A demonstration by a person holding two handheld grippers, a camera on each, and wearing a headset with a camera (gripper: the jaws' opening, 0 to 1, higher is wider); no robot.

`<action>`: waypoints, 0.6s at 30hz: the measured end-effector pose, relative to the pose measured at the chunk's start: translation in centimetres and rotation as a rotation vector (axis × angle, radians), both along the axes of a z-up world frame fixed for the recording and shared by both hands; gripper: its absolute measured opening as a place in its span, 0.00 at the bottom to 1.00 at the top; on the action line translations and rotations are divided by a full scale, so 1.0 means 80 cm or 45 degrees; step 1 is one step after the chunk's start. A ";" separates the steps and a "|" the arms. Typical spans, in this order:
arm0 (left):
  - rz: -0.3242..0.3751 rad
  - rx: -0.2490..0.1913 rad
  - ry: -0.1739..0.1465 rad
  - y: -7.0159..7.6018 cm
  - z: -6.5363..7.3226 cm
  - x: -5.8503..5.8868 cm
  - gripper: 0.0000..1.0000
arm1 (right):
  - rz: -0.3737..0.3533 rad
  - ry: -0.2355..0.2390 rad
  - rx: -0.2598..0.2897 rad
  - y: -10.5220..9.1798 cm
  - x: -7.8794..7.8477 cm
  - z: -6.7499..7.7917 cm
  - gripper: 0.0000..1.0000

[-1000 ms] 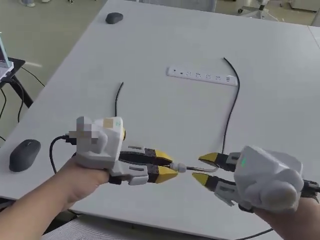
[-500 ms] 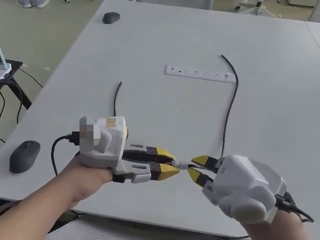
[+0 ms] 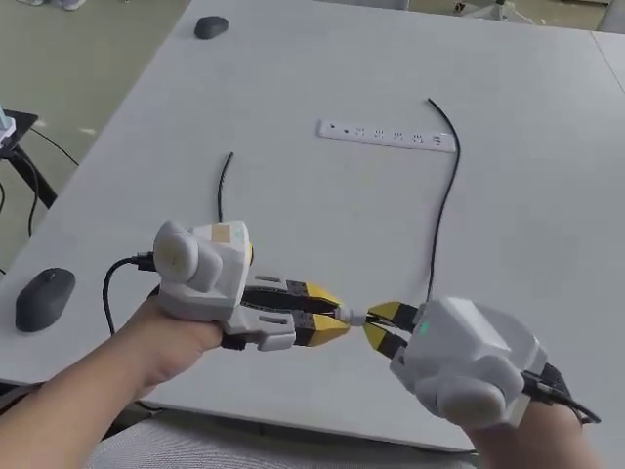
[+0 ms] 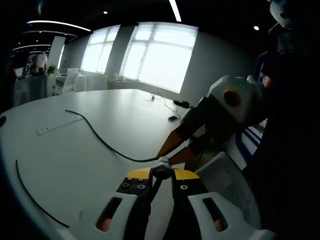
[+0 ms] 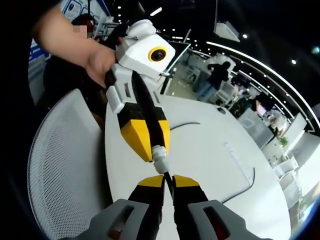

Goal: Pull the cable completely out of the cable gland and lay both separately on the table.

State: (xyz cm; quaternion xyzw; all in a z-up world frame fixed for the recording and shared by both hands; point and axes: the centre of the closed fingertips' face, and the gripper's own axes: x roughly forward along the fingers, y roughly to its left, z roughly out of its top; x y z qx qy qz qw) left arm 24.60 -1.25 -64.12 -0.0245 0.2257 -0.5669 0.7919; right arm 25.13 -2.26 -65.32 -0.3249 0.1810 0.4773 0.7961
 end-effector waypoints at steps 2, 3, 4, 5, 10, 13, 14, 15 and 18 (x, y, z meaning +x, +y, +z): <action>0.002 0.000 0.000 -0.001 0.000 -0.001 0.15 | -0.007 0.015 0.007 -0.001 0.000 -0.001 0.00; 0.003 0.002 0.000 -0.002 0.000 0.000 0.15 | -0.013 0.025 0.011 -0.002 0.000 -0.002 0.00; 0.003 0.003 -0.001 -0.001 -0.001 0.000 0.15 | -0.017 0.032 0.014 -0.002 0.001 -0.002 0.00; 0.003 0.006 -0.004 -0.002 -0.001 0.000 0.15 | -0.022 0.038 0.017 -0.002 0.001 -0.003 0.00; 0.010 0.003 -0.003 -0.004 -0.001 0.002 0.15 | -0.047 0.066 0.040 -0.004 0.004 -0.004 0.00; 0.011 0.006 -0.006 -0.004 -0.002 0.004 0.15 | -0.057 0.075 0.046 -0.004 0.006 -0.006 0.00; 0.011 0.008 -0.007 -0.005 -0.002 0.004 0.15 | -0.058 0.075 0.045 -0.004 0.006 -0.006 0.00; 0.011 0.010 -0.010 -0.005 -0.002 0.005 0.15 | -0.061 0.076 0.047 -0.005 0.007 -0.006 0.00; 0.010 0.012 -0.010 -0.006 -0.002 0.005 0.15 | -0.071 0.089 0.059 -0.006 0.008 -0.007 0.00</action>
